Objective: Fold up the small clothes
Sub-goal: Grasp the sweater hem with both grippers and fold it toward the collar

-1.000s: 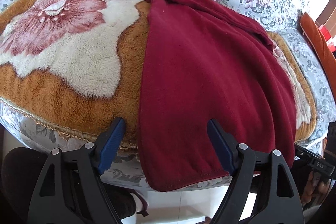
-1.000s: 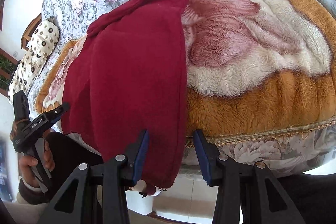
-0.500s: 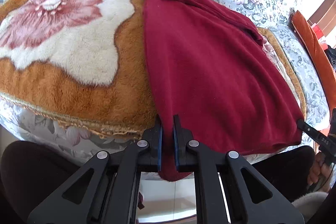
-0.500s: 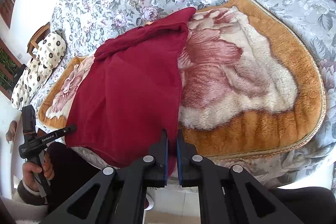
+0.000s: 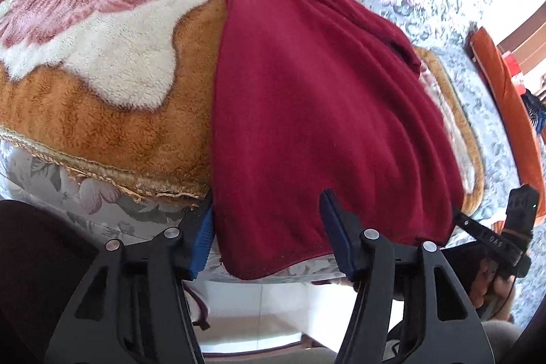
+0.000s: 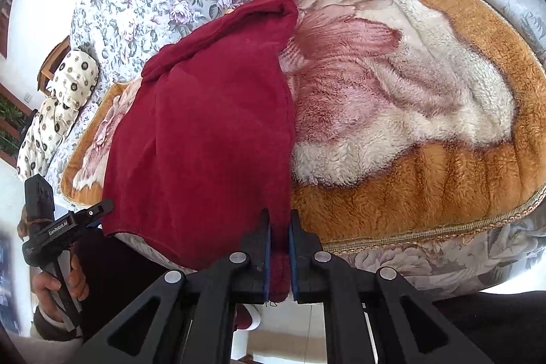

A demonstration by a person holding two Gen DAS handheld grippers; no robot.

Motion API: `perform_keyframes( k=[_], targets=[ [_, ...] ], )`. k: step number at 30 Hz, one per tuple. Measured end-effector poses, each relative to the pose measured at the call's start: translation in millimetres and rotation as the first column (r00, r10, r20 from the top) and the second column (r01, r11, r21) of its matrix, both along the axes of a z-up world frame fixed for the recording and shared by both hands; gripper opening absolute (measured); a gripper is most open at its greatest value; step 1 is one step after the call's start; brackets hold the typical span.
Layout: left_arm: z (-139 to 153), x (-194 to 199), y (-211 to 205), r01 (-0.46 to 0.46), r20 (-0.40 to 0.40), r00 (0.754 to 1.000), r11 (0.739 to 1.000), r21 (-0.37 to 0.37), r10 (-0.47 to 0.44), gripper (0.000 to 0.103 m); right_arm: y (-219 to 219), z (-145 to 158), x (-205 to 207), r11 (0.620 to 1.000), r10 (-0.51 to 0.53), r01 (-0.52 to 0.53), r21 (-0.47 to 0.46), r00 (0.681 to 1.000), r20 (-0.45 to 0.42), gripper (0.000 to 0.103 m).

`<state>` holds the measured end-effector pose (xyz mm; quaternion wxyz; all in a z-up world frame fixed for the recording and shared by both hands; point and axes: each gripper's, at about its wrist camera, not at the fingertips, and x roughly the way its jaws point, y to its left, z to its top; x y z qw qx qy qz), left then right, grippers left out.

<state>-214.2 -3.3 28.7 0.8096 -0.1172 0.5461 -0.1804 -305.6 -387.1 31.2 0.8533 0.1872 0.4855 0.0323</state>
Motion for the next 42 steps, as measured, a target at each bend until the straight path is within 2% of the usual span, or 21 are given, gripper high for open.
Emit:
perform_keyframes(
  k=[3, 6, 9, 11, 17, 23, 28, 31, 35, 39, 42],
  targets=[
    [0, 1, -1, 0.005, 0.011, 1.000, 1.000, -0.001, -0.005, 0.058, 0, -8, 2, 0.999, 0.002, -0.002, 0.043, 1.000, -0.015, 0.010],
    [0, 2, -1, 0.019, 0.005, 1.000, 1.000, 0.003, -0.019, 0.007, 4, -10, 1, 0.995, 0.031, -0.030, 0.098, 0.999, -0.012, 0.010],
    [9, 2, 3, 0.017, 0.002, 1.000, 0.999, -0.046, -0.016, 0.007, 9, 0, 0, 0.977, 0.080, -0.083, 0.194, 0.996, 0.024, 0.007],
    [26, 0, 7, 0.025, 0.036, 0.999, 0.997, -0.073, -0.023, 0.007, 10, 16, -2, 0.961, 0.103, -0.118, 0.250, 0.992, 0.073, 0.007],
    [74, 13, 18, 0.024, 0.108, 0.994, 0.991, -0.133, -0.010, 0.007, -9, 65, 11, 0.914, 0.057, -0.137, 0.383, 0.975, 0.214, 0.007],
    [116, 56, 26, 0.010, 0.191, 0.981, 0.984, -0.176, 0.024, 0.007, -15, 107, 64, 0.927, 0.013, -0.124, 0.355, 0.954, 0.300, 0.007],
    [140, 128, 20, -0.019, 0.236, 0.970, 0.982, -0.188, 0.064, 0.007, -27, 126, 129, 0.935, -0.032, -0.089, 0.343, 0.942, 0.334, 0.007],
    [142, 182, 11, -0.035, 0.229, 0.970, 0.979, -0.199, 0.081, 0.007, -43, 123, 178, 0.933, -0.074, -0.048, 0.356, 0.944, 0.322, 0.007],
    [131, 254, -12, -0.073, 0.228, 0.968, 0.985, -0.154, 0.108, 0.007, -62, 118, 241, 0.935, -0.137, 0.031, 0.352, 0.950, 0.280, 0.007],
    [91, 323, -26, -0.129, 0.168, 0.974, 0.984, -0.126, 0.149, 0.007, -79, 92, 304, 0.934, -0.187, 0.110, 0.339, 0.961, 0.204, 0.007],
    [63, 354, -32, -0.131, 0.127, 0.981, 0.985, -0.112, 0.145, 0.007, -84, 72, 337, 0.948, -0.191, 0.140, 0.287, 0.968, 0.160, 0.007]
  ],
)
